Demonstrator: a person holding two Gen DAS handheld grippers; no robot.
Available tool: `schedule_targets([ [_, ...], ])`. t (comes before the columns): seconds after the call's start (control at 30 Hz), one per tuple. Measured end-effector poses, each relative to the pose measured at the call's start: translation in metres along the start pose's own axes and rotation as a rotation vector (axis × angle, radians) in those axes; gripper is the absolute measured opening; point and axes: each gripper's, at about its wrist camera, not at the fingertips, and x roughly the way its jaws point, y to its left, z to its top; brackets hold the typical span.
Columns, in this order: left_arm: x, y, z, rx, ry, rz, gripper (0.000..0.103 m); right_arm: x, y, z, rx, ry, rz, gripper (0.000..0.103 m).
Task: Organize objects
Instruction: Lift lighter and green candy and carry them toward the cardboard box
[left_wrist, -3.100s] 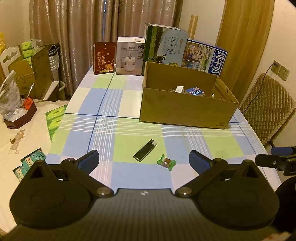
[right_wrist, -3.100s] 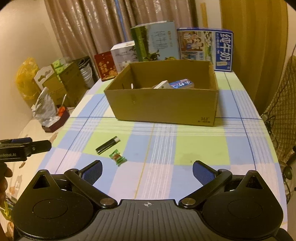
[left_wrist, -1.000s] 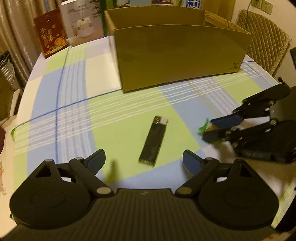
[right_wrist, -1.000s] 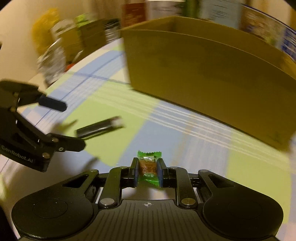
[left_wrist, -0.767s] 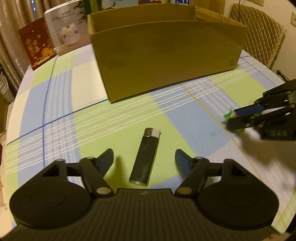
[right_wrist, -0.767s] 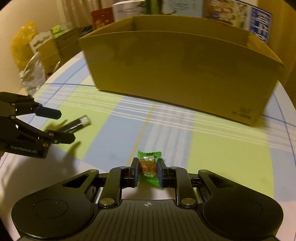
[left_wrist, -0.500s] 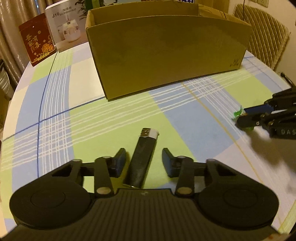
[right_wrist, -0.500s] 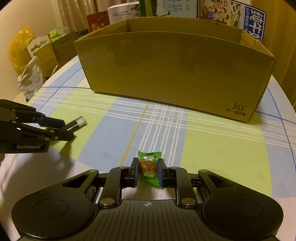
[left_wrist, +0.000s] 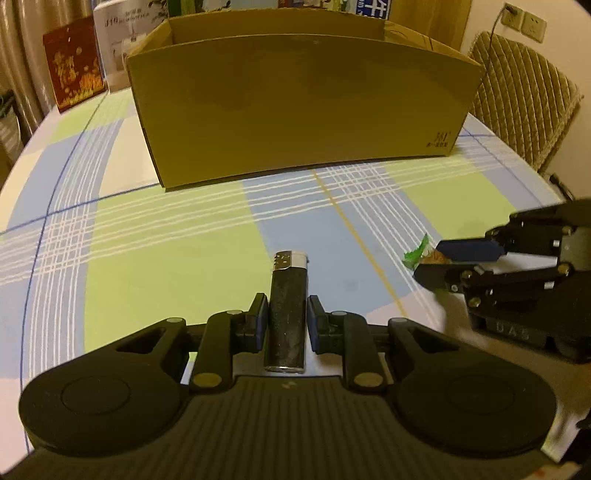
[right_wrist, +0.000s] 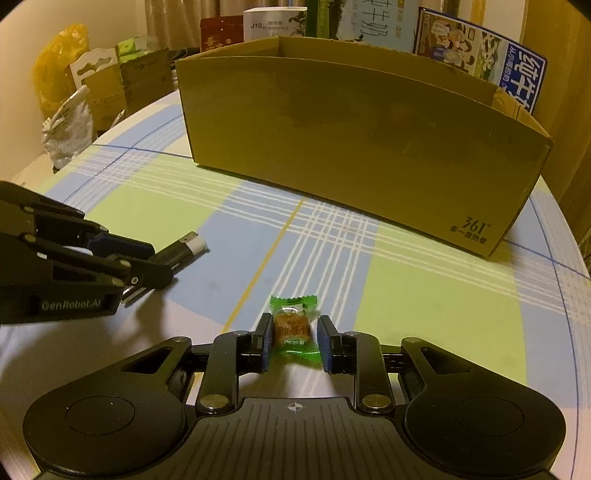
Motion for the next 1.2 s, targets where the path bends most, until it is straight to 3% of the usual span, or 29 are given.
schedule_targets([
  [0.53, -0.001, -0.005, -0.002, 0.003, -0.014, 0.017, 0.018, -0.008, 0.002, 0.003, 0.011, -0.005, 0.003, 0.018],
  [1.2, -0.074, -0.044, 0.023, -0.145, -0.071, 0.007, 0.018, -0.102, -0.034, 0.024, 0.206, -0.068, -0.047, 0.018],
])
